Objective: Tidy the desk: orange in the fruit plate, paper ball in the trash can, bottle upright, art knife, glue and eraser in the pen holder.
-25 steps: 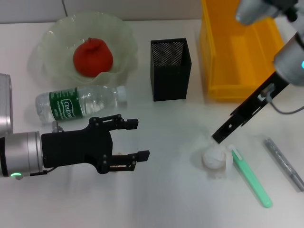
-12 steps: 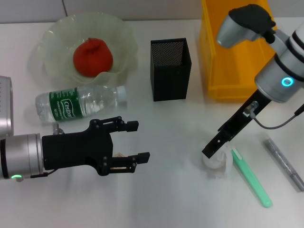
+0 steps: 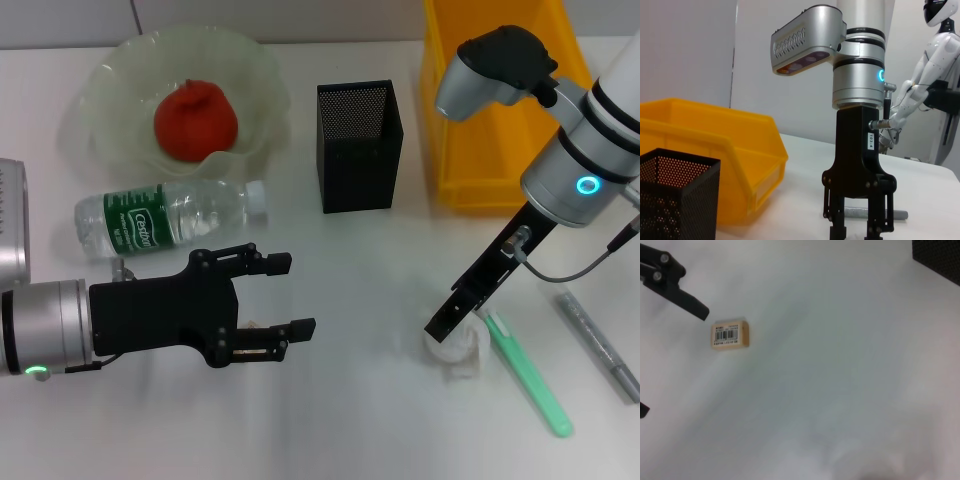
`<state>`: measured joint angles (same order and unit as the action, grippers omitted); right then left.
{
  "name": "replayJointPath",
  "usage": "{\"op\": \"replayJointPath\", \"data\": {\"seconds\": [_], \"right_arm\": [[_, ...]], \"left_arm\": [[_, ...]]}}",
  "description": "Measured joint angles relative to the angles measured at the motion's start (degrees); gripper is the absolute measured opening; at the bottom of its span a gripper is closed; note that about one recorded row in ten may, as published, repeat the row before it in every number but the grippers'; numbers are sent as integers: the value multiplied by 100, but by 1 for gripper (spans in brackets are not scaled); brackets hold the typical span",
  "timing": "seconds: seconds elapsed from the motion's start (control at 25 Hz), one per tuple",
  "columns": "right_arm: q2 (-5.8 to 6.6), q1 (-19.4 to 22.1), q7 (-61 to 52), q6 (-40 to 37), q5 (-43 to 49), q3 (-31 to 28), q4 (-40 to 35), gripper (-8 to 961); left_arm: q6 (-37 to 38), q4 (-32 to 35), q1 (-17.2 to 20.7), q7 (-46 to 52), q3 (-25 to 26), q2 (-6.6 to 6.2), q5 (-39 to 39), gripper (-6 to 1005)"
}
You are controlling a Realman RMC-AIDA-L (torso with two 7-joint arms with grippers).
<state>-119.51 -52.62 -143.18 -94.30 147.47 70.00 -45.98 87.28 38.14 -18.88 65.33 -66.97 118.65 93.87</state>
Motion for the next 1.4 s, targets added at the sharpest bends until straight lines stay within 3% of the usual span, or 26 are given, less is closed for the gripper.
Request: {"op": "replayJointPath", "data": {"seconds": [0.28,0.6,1.12,1.28,1.4], "right_arm": [[-1,13,1,6,-1,99,2,667],[4,60,5,57,-6,207,-67,397],[17,339,112,-100,-298,164,-743,389],[19,547,128,-137,-369,137,-1077,388],[32,927,290,-117,-840,21,-1595,388]], "left_arm": [[-1,0,-2,-59,0,-8,0,777],[-1,-12,1,-204,0,-3,0,776],[-10,-17,34,-205,29,-4,-19,774],[-10,-17,30,-205,78,-7,-43,774],[-10,-17,31,-209,80,-9,-62,774]]}}
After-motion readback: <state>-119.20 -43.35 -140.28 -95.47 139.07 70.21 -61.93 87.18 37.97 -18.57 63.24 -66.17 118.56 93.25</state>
